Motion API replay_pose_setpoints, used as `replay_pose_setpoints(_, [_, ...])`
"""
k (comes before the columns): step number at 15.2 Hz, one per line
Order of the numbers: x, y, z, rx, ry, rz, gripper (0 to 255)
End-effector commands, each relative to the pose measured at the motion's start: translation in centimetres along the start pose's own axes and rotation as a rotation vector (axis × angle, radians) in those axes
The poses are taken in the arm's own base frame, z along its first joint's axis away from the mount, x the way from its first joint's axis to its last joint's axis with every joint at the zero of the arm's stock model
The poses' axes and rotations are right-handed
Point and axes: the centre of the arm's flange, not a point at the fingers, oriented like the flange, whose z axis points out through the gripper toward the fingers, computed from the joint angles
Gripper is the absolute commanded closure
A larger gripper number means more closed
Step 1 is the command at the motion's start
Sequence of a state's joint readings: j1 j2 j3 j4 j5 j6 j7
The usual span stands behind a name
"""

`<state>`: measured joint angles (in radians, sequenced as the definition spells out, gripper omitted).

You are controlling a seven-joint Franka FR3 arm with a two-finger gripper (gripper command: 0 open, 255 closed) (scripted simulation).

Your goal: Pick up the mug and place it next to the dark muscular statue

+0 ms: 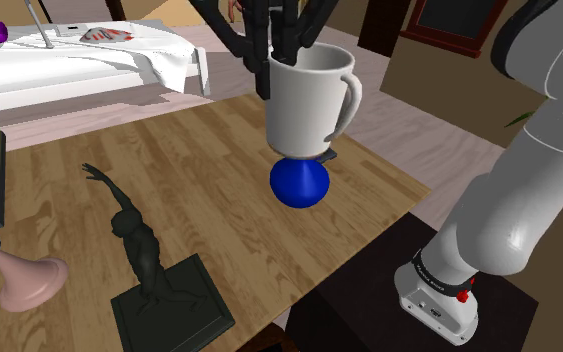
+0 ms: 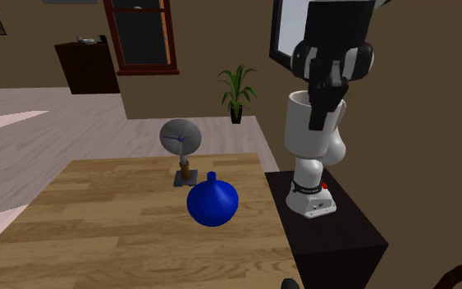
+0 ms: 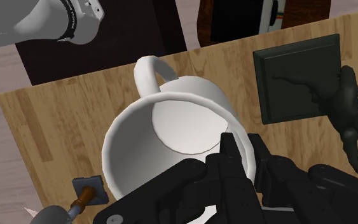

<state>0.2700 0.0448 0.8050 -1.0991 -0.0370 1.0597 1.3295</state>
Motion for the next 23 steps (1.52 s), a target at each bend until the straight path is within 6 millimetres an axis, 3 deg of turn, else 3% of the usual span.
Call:
replay_pose_setpoints(1, [-0.4, -0.8, 0.7, 0.002, -0.001, 0.0, 255])
replay_pose_setpoints(23, [-0.2, -1.6, 12.3, 0.002, -0.001, 0.0, 255])
